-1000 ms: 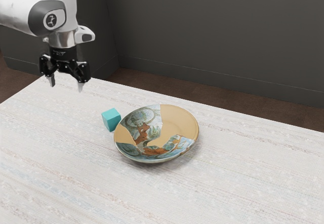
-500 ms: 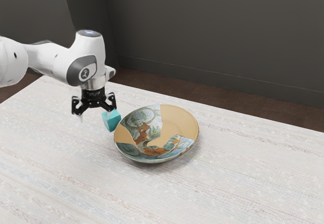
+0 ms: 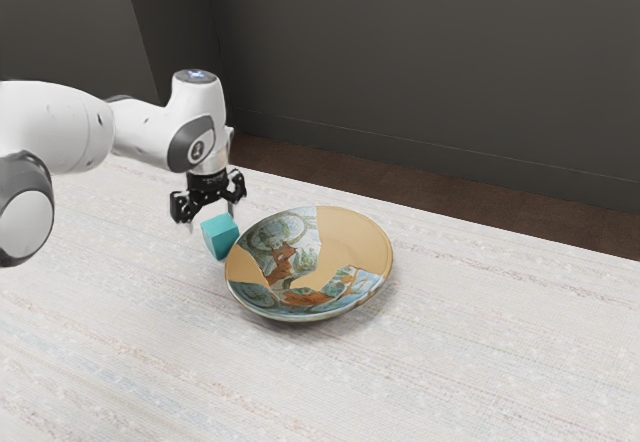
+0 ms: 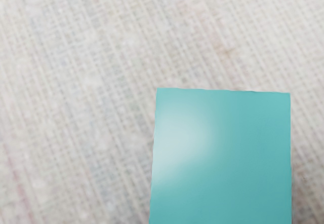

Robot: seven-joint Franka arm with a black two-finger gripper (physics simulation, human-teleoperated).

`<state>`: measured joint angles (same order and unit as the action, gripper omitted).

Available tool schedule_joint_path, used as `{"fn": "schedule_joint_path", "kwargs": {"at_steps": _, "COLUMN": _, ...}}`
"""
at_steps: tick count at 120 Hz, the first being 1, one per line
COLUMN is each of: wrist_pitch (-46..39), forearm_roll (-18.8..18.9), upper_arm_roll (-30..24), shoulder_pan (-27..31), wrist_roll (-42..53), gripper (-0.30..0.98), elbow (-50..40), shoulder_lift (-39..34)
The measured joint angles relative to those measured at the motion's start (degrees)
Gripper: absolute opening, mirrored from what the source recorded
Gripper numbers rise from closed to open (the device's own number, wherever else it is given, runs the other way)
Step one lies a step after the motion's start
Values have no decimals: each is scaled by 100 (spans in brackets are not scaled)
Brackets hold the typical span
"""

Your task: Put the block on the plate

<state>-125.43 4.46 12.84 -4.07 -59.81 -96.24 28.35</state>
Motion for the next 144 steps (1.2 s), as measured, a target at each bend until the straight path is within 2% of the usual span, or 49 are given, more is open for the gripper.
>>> {"fn": "schedule_joint_path", "kwargs": {"at_steps": 31, "wrist_pitch": 185, "forearm_roll": -332, "upper_arm_roll": -473, "shoulder_pan": 628, "wrist_roll": 334, "gripper": 69, "elbow": 919, "shoulder_lift": 705}}
{"fn": "schedule_joint_path", "kwargs": {"at_steps": 81, "wrist_pitch": 652, "forearm_roll": -517, "upper_arm_roll": -571, "shoulder_pan": 860, "wrist_roll": 979, "gripper": 69, "elbow": 1971, "shoulder_lift": 1444}}
{"fn": "schedule_joint_path", "kwargs": {"at_steps": 112, "wrist_pitch": 730, "forearm_roll": -767, "upper_arm_roll": -564, "shoulder_pan": 856, "wrist_roll": 1221, "gripper": 69, "elbow": 1787, "shoulder_lift": 1428}}
{"fn": "schedule_joint_path", "kwargs": {"at_steps": 144, "wrist_pitch": 755, "forearm_roll": -837, "upper_arm_roll": -560, "shoulder_pan": 873, "wrist_roll": 1384, "gripper": 69, "elbow": 1782, "shoulder_lift": 1472}}
